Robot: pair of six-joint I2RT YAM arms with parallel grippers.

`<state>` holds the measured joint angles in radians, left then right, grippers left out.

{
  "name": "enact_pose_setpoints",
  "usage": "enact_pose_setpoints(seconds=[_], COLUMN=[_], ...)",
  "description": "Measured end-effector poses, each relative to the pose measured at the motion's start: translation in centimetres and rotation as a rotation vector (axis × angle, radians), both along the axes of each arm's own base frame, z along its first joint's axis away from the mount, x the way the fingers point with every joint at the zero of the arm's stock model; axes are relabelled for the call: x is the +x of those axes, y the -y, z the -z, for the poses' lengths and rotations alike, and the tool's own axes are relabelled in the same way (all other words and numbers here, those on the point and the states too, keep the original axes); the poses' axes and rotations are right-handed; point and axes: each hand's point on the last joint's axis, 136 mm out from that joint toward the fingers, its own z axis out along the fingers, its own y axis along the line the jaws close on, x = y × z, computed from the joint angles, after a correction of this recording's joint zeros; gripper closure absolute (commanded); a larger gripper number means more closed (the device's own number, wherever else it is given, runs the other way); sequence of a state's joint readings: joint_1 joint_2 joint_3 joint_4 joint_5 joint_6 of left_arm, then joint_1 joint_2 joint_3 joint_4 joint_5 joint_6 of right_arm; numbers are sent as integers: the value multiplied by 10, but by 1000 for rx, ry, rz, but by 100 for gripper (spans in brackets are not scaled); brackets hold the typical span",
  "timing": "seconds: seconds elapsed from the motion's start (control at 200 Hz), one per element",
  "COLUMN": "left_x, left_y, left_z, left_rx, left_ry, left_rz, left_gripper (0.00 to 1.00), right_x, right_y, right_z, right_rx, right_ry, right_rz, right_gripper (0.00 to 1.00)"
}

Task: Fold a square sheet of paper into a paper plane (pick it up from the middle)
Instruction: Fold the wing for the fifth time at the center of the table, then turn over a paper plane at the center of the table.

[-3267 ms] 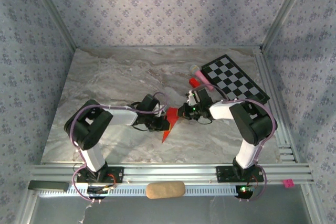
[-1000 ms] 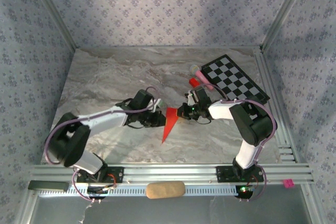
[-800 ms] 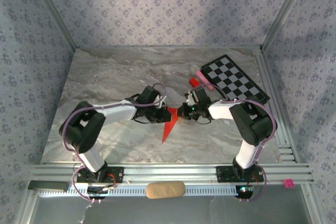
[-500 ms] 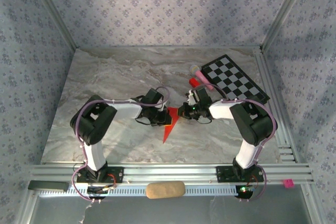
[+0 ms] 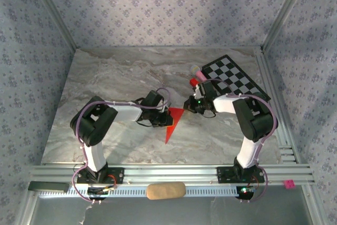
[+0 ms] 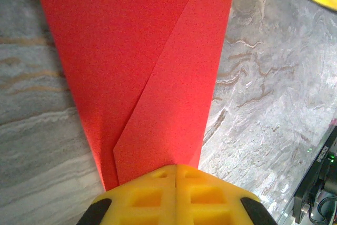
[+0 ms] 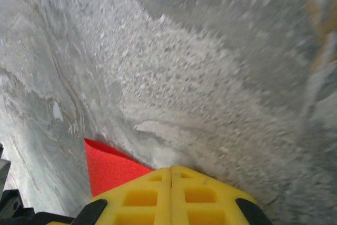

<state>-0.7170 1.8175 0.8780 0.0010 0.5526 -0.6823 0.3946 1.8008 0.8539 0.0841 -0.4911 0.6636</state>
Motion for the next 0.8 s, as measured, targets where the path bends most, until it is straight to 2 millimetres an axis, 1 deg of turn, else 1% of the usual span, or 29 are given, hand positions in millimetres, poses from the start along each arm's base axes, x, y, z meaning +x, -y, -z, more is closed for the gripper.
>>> enact_pose_setpoints(seconds=[0.145, 0.26, 0.32, 0.42, 0.505, 0.58, 0.66, 0.745, 0.8], left_x=[-4, -6, -5, 0, 6, 13, 20, 20, 19], left_y=[-1, -3, -3, -3, -7, -13, -25, -39, -42], left_z=[-1, -7, -15, -34, -50, -56, -50, -37, -31], left_rx=[14, 21, 15, 4, -7, -12, 2, 32, 45], left_ry=[1, 1, 9, 57, 98, 111, 94, 54, 33], left_rz=[3, 1, -3, -18, -41, -71, -112, -146, -154], left_gripper=[96, 90, 87, 84, 83, 83, 82, 82, 82], right_x=[2, 0, -3, -11, -23, -35, -45, -53, -57], right_y=[7, 11, 13, 14, 10, 4, -4, -13, -18], right_z=[-2, -12, -19, -27, -28, -25, -21, -20, -20], right_rx=[-24, -35, -36, -34, -33, -37, -44, -43, -43], right_ry=[6, 26, 42, 59, 58, 43, 31, 22, 21], right_rz=[21, 32, 34, 30, 18, 0, -21, -39, -48], right_gripper=[91, 89, 89, 88, 86, 85, 85, 84, 83])
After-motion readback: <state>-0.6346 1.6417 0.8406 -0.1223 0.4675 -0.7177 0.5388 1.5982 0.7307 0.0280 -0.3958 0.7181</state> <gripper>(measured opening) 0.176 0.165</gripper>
